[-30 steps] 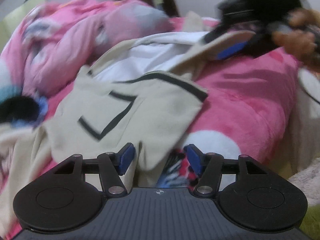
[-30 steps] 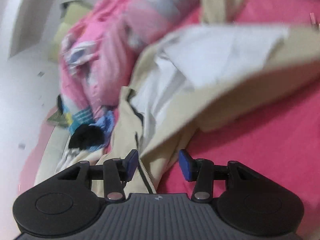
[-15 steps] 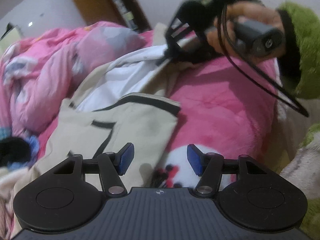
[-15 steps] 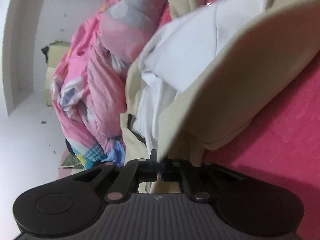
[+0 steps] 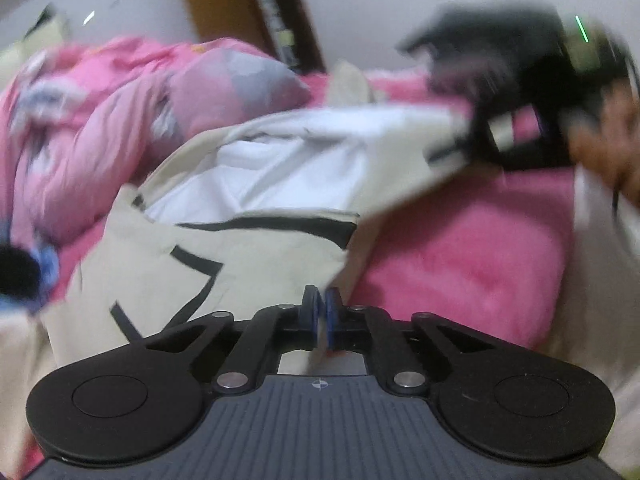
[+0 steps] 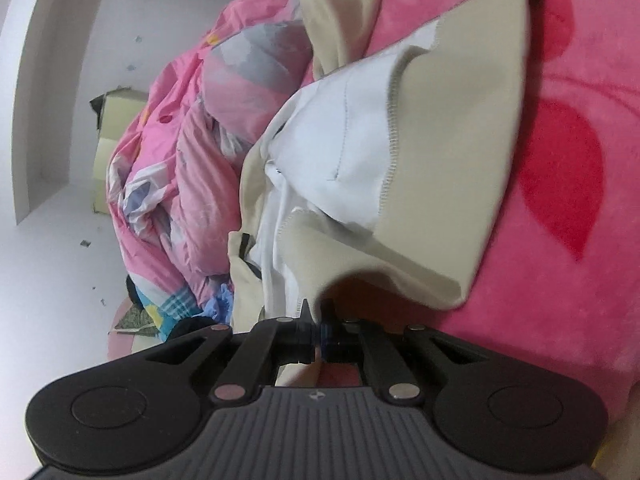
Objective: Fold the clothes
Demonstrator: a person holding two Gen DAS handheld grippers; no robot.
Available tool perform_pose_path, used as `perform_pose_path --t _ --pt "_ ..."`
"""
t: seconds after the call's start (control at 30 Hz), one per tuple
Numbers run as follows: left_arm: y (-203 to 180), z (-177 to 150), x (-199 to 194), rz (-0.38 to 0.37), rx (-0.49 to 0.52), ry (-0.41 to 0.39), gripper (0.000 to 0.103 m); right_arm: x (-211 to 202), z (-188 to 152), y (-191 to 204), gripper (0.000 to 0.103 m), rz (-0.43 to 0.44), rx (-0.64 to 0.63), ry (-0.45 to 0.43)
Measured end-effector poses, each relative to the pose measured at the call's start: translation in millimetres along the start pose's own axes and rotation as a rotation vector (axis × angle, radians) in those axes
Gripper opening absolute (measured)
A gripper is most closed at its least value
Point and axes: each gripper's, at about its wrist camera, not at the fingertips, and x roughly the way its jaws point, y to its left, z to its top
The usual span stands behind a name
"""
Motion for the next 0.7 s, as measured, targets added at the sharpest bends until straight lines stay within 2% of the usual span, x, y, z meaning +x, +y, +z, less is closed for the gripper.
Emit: perform_pose_path --t 0.17,0.27,0.33,0.4,0.47,0.53,0.63,0.7 --pt "46.1 7.0 -19.9 0.022 -0.263 -0.021 0.002 -30.2 1.6 8.0 0.002 0.008 -0.110 0.019" --pt "59.8 -2.7 -15.4 -0.002 -0.347 0.048 0.005 -32.4 0.5 -10.9 0.002 -0.057 -0.104 0.080" --pt "64.2 -10.7 -16.5 -0.017 -0.386 0.097 0.027 -33.7 -0.2 -22.7 0.004 -0.083 -0.066 0.107" --pt "66.8 -19.7 -27.7 -0.014 -0.417 0.124 0.030 -40.8 -1.2 -22.2 0.006 -0.086 -0.062 0.110" --pt "70.5 -29.2 -44.4 0.005 -0.455 0.139 0.031 -51.5 -4.6 -13.1 0.011 -0.115 -0.128 0.092" --pt "78.8 -39.5 -64.0 0.029 -0.521 0.135 0.034 -62.2 -12.0 5.2 0.012 -0.133 -0.253 0.076" --pt "94.7 -55.6 -74.1 0.052 -0.634 0.151 0.038 -61.5 -28.0 40.5 0.012 -0.076 -0.439 0.122" --pt "105.4 -66.4 -80.0 0.067 -0.709 0.162 0.039 -45.2 -38.2 57.4 0.018 -0.027 -0.487 0.169"
